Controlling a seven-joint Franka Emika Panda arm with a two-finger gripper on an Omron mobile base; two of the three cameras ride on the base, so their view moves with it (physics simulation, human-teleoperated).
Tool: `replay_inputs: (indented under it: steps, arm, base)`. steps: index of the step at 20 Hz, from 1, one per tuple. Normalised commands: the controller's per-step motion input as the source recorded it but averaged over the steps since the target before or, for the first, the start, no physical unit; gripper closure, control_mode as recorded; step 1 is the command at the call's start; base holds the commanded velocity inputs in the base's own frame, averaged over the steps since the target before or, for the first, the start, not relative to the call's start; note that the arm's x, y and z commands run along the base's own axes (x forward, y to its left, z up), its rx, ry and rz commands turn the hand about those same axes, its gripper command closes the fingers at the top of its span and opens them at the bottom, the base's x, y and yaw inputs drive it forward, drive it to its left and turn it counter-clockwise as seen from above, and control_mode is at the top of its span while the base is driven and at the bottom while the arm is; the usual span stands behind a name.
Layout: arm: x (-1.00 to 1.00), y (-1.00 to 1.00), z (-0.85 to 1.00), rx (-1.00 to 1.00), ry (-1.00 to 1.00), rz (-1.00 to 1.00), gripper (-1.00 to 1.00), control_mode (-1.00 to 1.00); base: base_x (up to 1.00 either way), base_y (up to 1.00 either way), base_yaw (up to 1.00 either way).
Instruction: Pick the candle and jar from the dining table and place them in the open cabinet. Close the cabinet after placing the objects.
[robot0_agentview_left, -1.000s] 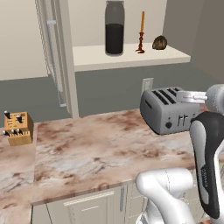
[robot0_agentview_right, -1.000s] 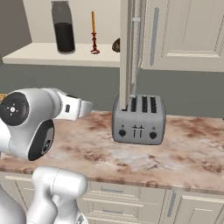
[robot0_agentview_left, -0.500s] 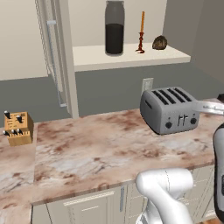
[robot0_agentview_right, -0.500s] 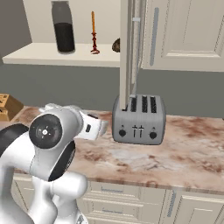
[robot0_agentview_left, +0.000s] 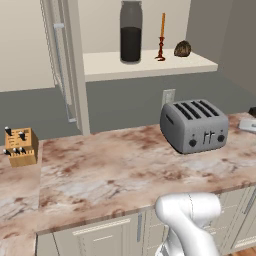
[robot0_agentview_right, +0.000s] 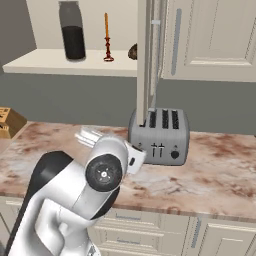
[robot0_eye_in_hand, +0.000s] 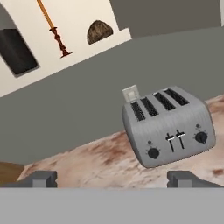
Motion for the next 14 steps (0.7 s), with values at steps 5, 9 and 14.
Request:
replay_inputs:
  steps: [5, 9, 14]
  arm:
    - [0.68, -0.3, -0.01, 0.04, 0.01, 0.0, -1.0, -1.0]
    - [0.5, -0.46, -0.05, 0.02, 0.0, 0.04, -1.0, -1.0]
    - [0.04, -0.38, -0.23, 0.05, -0.13, 0.08, -1.0, -1.0]
  base:
    - [0.0, 0.0, 0.0]
    - [0.0, 0.0, 0.0]
    - [0.0, 0.0, 0.0]
